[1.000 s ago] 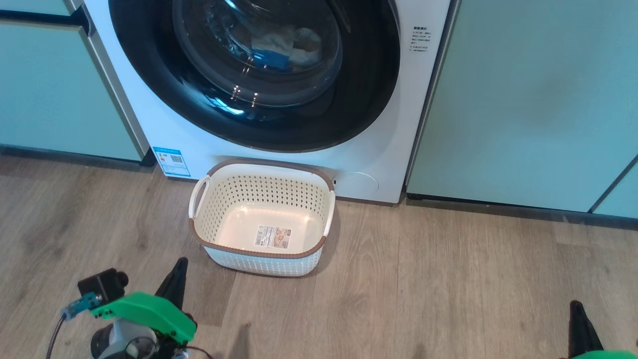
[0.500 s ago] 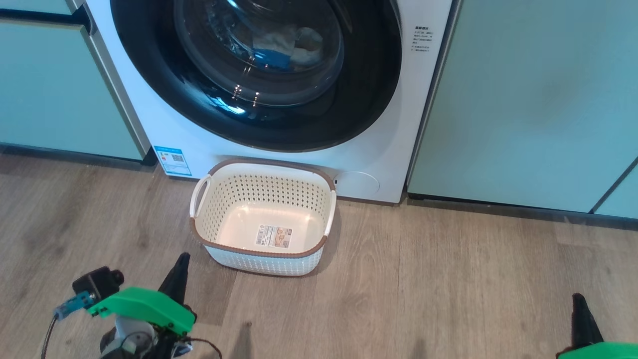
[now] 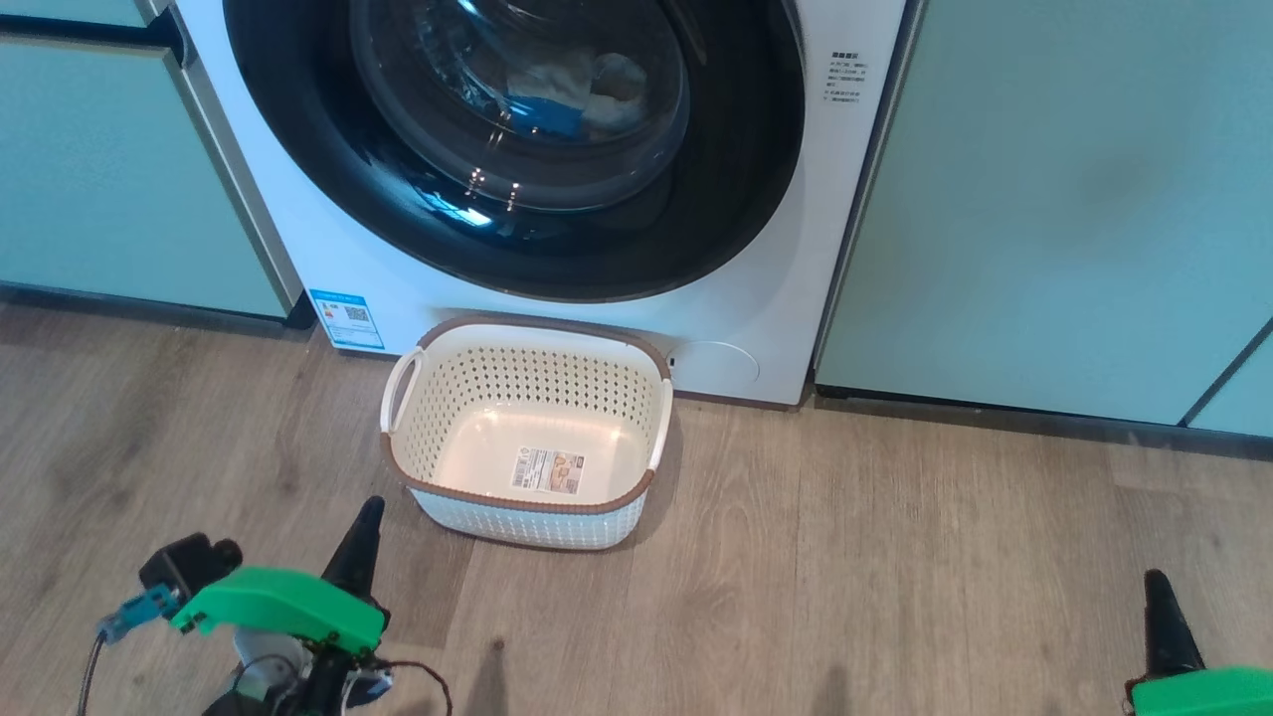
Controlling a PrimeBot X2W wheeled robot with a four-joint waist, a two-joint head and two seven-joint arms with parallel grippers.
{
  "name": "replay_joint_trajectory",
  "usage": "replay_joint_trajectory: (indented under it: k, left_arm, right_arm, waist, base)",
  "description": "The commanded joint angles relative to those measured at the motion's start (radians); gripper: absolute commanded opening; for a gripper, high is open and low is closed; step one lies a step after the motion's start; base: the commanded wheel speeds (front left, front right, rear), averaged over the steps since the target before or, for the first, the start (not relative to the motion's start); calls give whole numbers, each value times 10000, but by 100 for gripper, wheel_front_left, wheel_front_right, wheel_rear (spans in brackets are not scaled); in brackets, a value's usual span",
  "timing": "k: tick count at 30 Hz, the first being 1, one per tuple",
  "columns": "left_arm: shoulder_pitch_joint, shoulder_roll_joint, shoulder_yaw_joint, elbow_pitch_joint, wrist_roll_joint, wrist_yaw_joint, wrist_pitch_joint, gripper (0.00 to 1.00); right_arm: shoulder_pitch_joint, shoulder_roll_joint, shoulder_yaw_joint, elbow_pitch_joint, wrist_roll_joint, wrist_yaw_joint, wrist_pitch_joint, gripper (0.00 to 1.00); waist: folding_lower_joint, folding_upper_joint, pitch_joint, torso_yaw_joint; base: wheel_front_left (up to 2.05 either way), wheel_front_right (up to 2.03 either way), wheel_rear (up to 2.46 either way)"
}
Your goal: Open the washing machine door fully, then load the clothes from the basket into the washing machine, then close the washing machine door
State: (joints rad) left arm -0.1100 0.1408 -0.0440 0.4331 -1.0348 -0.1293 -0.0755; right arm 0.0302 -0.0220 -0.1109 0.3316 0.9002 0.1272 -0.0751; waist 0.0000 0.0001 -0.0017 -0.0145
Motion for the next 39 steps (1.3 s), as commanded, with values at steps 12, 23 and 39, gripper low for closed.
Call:
replay_joint_trajectory:
  k: [12,23,39]
  left_arm:
    - [-254,-84,520,-661,-1203,-9,396,0]
    - [-200,-246,729,-902,-2096,-10,691,0]
    - [-114,-505,1063,-1285,-3522,-11,1161,0]
  right_arm:
    - [-696,-178,29,-451,1482,21,395,0]
    - [-831,-199,18,-534,2586,24,688,0]
    - [-1047,-232,-1,-665,4349,28,1156,0]
  waist:
    - [0,-1,9,28]
    - [0,-1,17,51]
    - [0,-1,29,88]
  base:
    - [0,0,0]
    - [0,0,0]
    - [0,0,0]
